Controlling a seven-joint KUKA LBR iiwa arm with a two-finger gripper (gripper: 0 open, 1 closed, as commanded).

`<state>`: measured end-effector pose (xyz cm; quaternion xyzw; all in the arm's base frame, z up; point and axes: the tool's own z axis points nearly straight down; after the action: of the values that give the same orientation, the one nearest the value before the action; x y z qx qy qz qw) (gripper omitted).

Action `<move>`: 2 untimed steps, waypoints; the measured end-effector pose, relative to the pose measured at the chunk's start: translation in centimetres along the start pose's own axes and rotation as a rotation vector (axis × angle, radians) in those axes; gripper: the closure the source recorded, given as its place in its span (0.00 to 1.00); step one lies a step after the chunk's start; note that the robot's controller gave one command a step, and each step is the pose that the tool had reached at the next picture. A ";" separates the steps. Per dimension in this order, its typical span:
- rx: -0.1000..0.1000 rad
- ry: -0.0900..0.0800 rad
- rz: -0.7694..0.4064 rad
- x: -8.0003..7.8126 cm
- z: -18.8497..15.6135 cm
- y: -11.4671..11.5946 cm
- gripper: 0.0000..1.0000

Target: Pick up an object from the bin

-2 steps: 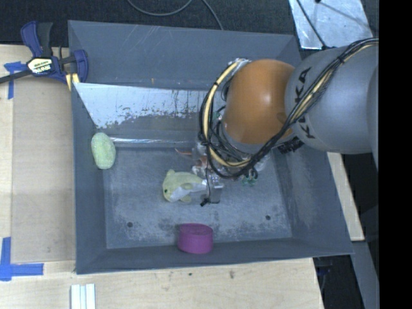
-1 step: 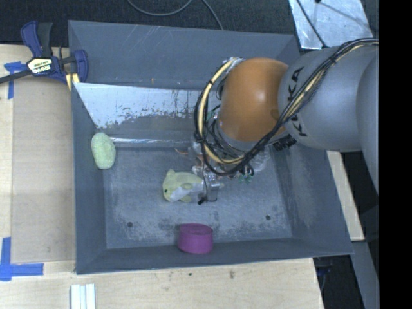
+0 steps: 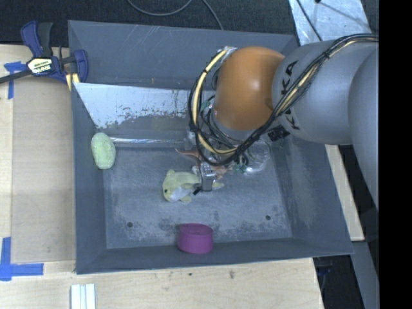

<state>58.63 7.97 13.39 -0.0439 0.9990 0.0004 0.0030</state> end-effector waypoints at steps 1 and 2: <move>0.000 0.001 0.089 0.2 4.8 0.0 0.00; 0.000 0.000 0.054 0.2 6.3 0.9 1.00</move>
Offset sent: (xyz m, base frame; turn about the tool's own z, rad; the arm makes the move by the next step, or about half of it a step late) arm -0.0036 0.0100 -0.0639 0.0529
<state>58.42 8.91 7.11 -0.0168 0.9999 0.0004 0.0027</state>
